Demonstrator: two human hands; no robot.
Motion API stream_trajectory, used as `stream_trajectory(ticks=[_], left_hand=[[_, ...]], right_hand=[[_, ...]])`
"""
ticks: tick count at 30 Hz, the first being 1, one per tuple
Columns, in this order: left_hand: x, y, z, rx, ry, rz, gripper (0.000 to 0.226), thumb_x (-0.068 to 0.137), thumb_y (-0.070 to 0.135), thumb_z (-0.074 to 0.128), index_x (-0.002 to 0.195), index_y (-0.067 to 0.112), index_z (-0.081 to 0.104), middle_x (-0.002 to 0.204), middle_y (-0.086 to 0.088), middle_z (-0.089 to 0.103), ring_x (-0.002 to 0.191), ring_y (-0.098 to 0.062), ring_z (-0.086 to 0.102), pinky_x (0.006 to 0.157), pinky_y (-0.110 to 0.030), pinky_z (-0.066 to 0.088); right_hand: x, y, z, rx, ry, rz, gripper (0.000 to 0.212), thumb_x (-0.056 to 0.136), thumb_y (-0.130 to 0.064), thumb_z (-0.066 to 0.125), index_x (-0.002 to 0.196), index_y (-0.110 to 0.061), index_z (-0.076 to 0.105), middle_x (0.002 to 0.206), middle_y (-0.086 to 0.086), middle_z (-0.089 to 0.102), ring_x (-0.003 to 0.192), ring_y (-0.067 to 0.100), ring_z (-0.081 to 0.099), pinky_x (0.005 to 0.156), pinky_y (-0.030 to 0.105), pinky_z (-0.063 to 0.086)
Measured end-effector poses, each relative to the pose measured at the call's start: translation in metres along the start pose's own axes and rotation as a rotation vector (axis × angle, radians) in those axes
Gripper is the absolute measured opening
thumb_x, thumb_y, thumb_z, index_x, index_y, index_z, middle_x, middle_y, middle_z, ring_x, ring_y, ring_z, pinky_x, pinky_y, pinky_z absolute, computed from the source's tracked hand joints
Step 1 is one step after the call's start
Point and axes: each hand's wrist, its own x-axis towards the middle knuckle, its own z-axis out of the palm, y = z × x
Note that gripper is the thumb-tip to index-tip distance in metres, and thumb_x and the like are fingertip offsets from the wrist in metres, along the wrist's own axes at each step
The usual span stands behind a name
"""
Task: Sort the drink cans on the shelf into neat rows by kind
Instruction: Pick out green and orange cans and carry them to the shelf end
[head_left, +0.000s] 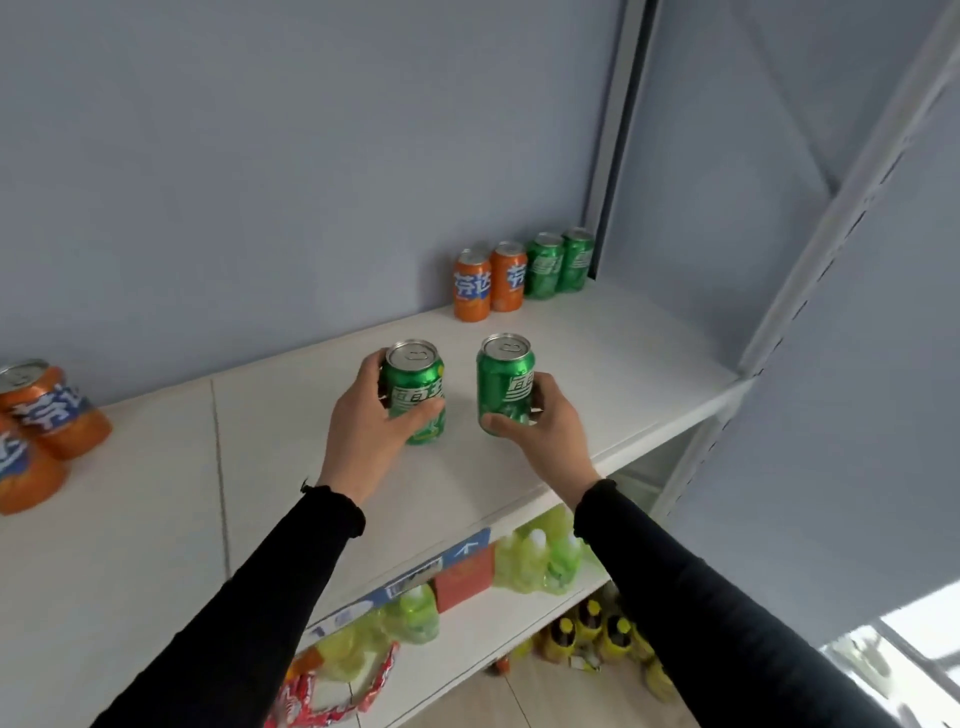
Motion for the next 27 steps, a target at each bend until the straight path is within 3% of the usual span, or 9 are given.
stream_trajectory(ticks=[3, 8, 11, 15, 18, 21, 24, 27], left_hand=[[0.016, 0.027, 0.058, -0.033, -0.012, -0.023, 0.068, 0.075, 0.034, 0.087, 0.133, 0.027, 0.051, 0.115, 0.016, 0.066, 0.1, 0.01, 0.062, 0.078, -0.006, 0.046], [0.043, 0.06, 0.134, -0.103, -0.015, -0.05, 0.062, 0.075, 0.029, 0.088, 0.126, 0.029, 0.054, 0.113, 0.019, 0.068, 0.097, 0.009, 0.064, 0.083, -0.019, 0.052], [0.062, 0.071, 0.166, -0.13, -0.038, -0.042, 0.061, 0.076, 0.026, 0.087, 0.126, 0.03, 0.054, 0.114, 0.02, 0.068, 0.099, 0.007, 0.065, 0.085, -0.019, 0.053], [0.097, 0.073, 0.199, -0.133, -0.05, -0.02, 0.066, 0.075, 0.028, 0.088, 0.13, 0.029, 0.052, 0.12, 0.017, 0.068, 0.105, 0.004, 0.065, 0.091, -0.025, 0.054], [0.127, 0.068, 0.219, -0.124, -0.054, -0.016, 0.069, 0.075, 0.03, 0.089, 0.132, 0.03, 0.05, 0.121, 0.016, 0.067, 0.107, 0.003, 0.064, 0.093, -0.025, 0.053], [0.153, 0.063, 0.236, -0.129, -0.06, -0.034, 0.066, 0.076, 0.028, 0.088, 0.13, 0.028, 0.05, 0.119, 0.017, 0.066, 0.104, 0.01, 0.062, 0.088, -0.015, 0.05], [0.175, 0.058, 0.25, -0.122, -0.057, -0.036, 0.062, 0.076, 0.024, 0.088, 0.126, 0.024, 0.052, 0.115, 0.019, 0.065, 0.1, 0.014, 0.061, 0.081, -0.007, 0.047], [0.193, 0.053, 0.261, -0.112, -0.04, -0.037, 0.06, 0.075, 0.022, 0.088, 0.124, 0.024, 0.052, 0.116, 0.017, 0.065, 0.103, 0.01, 0.062, 0.086, -0.014, 0.049]], right_hand=[[0.028, 0.024, -0.052, -0.009, -0.016, -0.002, 0.061, 0.071, -0.033, 0.088, 0.122, -0.024, 0.056, 0.105, -0.015, 0.067, 0.091, -0.004, 0.061, 0.065, 0.007, 0.044], [0.075, 0.053, -0.115, -0.022, -0.026, -0.005, 0.06, 0.072, -0.033, 0.087, 0.122, -0.023, 0.055, 0.105, -0.013, 0.066, 0.092, 0.0, 0.061, 0.066, 0.011, 0.042], [0.104, 0.066, -0.136, -0.035, -0.029, -0.002, 0.06, 0.072, -0.034, 0.087, 0.122, -0.023, 0.053, 0.103, -0.013, 0.065, 0.09, -0.003, 0.059, 0.064, 0.011, 0.041], [0.146, 0.08, -0.149, -0.028, -0.026, 0.017, 0.06, 0.072, -0.031, 0.088, 0.12, -0.022, 0.053, 0.1, -0.015, 0.064, 0.086, -0.005, 0.06, 0.06, 0.007, 0.04], [0.178, 0.087, -0.151, -0.026, -0.032, 0.039, 0.061, 0.072, -0.032, 0.087, 0.12, -0.022, 0.052, 0.101, -0.015, 0.064, 0.087, -0.005, 0.059, 0.063, 0.013, 0.04], [0.207, 0.093, -0.151, -0.024, -0.046, 0.06, 0.06, 0.073, -0.03, 0.087, 0.121, -0.021, 0.052, 0.1, -0.017, 0.062, 0.086, -0.008, 0.056, 0.06, 0.007, 0.04], [0.232, 0.101, -0.15, -0.007, -0.057, 0.074, 0.061, 0.073, -0.026, 0.087, 0.123, -0.02, 0.052, 0.106, -0.011, 0.065, 0.09, 0.004, 0.062, 0.064, 0.008, 0.04], [0.253, 0.107, -0.148, 0.023, -0.078, 0.074, 0.06, 0.073, -0.024, 0.086, 0.122, -0.022, 0.052, 0.107, -0.013, 0.065, 0.093, 0.0, 0.062, 0.067, 0.008, 0.041]])
